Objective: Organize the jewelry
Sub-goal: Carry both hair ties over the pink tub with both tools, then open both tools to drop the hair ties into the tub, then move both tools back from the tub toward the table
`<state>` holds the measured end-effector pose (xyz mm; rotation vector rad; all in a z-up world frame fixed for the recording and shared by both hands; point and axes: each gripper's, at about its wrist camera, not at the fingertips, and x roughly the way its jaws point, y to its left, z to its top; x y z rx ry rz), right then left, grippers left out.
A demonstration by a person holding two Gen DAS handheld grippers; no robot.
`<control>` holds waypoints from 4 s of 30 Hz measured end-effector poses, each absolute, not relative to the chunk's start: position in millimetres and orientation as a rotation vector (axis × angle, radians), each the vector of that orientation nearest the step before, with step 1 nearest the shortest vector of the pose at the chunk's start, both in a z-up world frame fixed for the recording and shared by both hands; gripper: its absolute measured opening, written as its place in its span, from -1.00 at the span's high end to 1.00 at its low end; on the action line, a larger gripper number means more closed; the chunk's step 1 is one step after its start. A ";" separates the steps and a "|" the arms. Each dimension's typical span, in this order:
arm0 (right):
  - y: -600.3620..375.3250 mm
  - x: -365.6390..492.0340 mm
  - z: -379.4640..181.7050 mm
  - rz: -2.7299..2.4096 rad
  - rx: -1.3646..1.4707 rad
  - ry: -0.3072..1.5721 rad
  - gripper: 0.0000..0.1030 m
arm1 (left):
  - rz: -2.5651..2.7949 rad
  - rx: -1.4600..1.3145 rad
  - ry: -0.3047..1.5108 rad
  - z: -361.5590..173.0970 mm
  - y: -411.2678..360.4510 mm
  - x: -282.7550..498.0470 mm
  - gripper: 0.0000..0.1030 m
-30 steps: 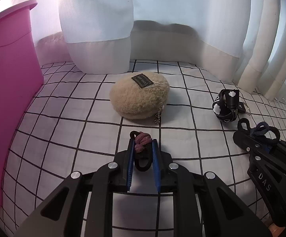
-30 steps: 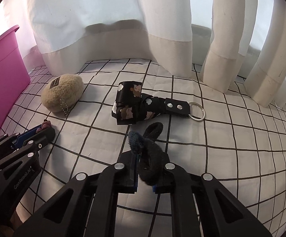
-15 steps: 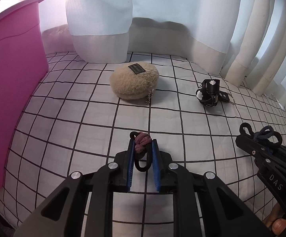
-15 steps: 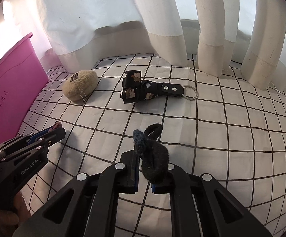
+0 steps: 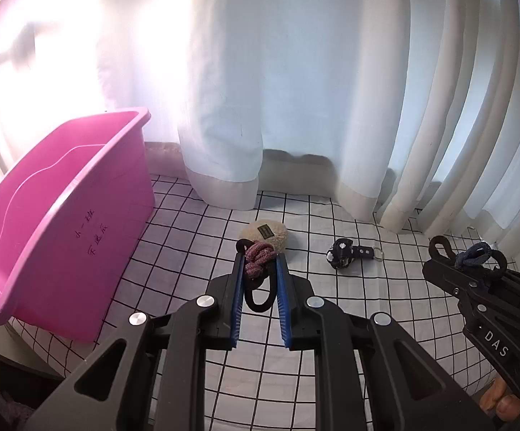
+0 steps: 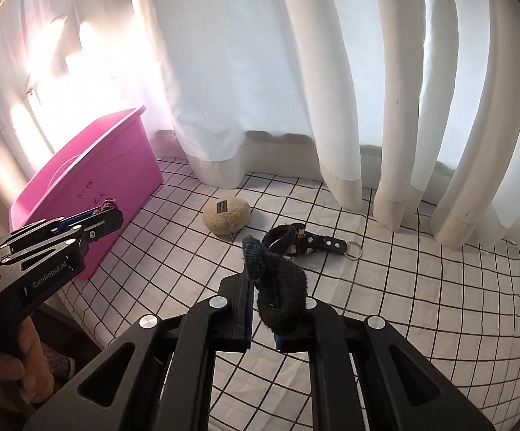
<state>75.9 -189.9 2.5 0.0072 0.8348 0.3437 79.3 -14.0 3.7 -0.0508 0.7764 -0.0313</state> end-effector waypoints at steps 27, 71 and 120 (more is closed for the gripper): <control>55.0 155.2 86.4 0.671 -0.009 0.736 0.83 | 0.242 -0.153 0.668 59.6 253.4 67.9 0.67; 198.3 250.2 -0.3 0.603 -0.101 1.046 -0.17 | 0.168 -0.208 0.923 -15.1 331.4 140.5 -0.75; 172.3 234.2 30.8 0.744 0.042 1.154 -0.61 | 0.170 -0.287 0.892 -1.9 347.6 124.1 -0.76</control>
